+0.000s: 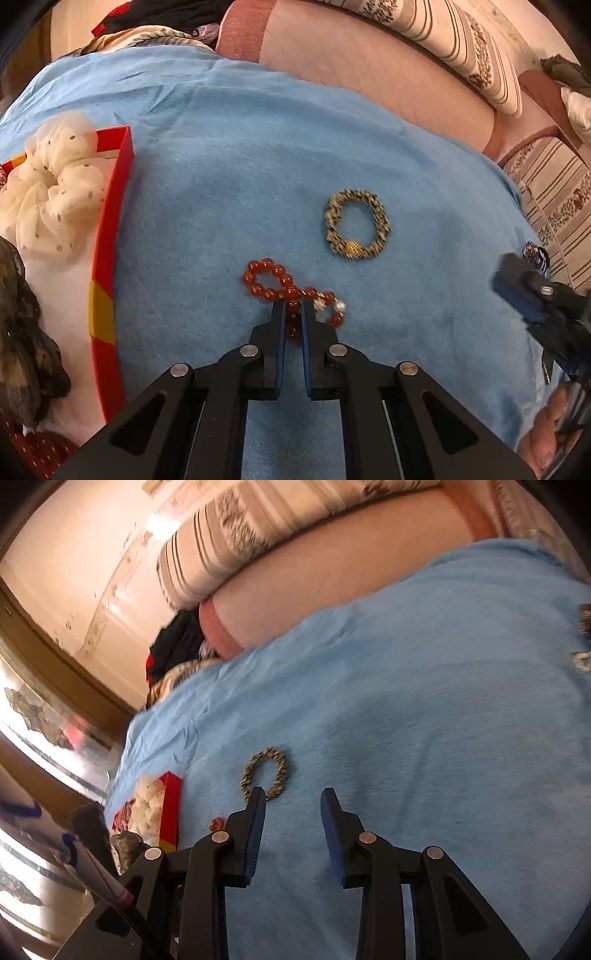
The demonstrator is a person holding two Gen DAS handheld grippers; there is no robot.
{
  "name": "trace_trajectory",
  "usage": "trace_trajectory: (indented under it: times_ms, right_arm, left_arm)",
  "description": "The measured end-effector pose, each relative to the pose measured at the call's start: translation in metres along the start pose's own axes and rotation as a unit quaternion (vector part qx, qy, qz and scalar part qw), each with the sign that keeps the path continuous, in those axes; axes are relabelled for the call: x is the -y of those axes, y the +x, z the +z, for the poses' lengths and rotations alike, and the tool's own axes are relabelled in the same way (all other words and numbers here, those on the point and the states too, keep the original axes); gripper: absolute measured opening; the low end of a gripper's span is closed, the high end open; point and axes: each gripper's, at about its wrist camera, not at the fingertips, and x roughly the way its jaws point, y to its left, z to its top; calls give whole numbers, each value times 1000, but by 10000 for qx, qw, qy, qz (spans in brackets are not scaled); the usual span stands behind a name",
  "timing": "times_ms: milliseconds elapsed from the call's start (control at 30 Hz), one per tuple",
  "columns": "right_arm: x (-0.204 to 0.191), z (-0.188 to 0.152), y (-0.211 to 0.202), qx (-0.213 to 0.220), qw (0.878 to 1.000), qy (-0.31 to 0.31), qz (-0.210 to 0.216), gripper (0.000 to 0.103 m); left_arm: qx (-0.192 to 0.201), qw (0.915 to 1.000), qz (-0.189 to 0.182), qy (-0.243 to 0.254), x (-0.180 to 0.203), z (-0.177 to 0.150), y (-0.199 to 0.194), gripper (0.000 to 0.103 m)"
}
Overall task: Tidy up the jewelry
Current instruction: 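Grasp the red bead bracelet with the left tool while the right tool grasps the leopard bracelet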
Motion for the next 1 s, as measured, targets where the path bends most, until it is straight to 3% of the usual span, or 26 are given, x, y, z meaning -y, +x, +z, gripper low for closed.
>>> trace_trajectory:
  times_ms: [167, 433, 467, 533, 1000]
  right_arm:
    - [-24, 7, 46, -315, 9987, -353, -169, 34]
    - [-38, 9, 108, -679, 9871, -1099, -945, 32]
    - [-39, 7, 107, -585, 9855, -1229, -1008, 19]
    - [-40, 5, 105, -528, 9825, -1379, -1133, 9]
    - [-38, 20, 12, 431, 9895, -1021, -924, 8]
  left_arm:
    - [23, 10000, -92, -19, -5, 2, 2, 7]
    - [108, 9997, 70, 216, -1, -1, 6, 8]
    - [123, 9997, 75, 218, -1, -1, 6, 8]
    - [178, 9996, 80, 186, -1, 1, 5, 7]
    - [1008, 9923, -206, 688, 21, 1, -31, 7]
